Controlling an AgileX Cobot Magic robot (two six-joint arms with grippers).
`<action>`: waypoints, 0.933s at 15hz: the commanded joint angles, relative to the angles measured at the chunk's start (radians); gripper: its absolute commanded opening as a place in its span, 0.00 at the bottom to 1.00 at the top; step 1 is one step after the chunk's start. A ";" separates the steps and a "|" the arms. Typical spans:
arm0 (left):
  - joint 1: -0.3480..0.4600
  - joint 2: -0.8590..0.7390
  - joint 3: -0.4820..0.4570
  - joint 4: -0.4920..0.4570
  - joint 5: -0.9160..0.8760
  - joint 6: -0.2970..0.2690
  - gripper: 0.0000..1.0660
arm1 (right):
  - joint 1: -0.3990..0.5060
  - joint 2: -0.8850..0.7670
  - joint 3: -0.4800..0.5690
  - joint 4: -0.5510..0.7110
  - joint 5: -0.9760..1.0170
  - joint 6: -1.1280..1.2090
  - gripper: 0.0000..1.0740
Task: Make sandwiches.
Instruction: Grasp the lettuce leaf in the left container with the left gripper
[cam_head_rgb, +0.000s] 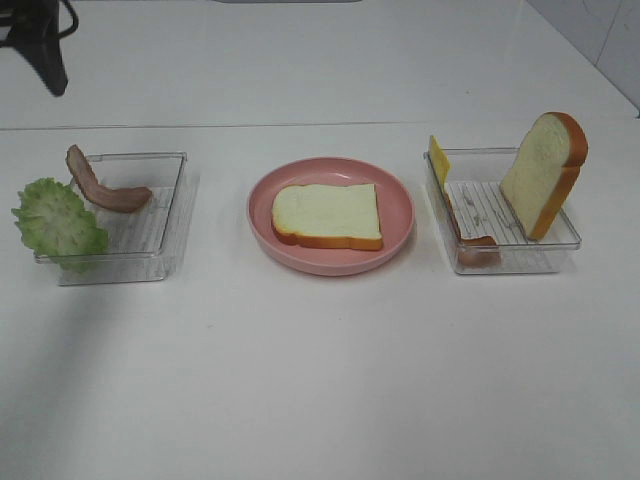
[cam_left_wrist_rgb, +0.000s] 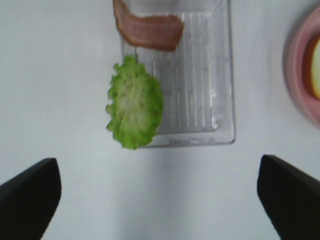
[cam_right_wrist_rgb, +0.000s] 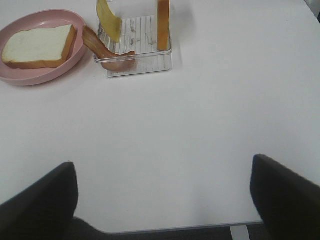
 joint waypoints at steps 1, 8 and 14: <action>0.033 -0.012 0.098 0.005 0.050 0.033 0.93 | -0.005 -0.032 0.004 0.003 -0.008 -0.004 0.83; 0.126 0.046 0.218 -0.043 -0.176 0.105 0.92 | -0.005 -0.032 0.004 0.003 -0.008 -0.004 0.83; 0.126 0.180 0.218 -0.156 -0.259 0.172 0.92 | -0.005 -0.032 0.004 0.004 -0.008 -0.005 0.83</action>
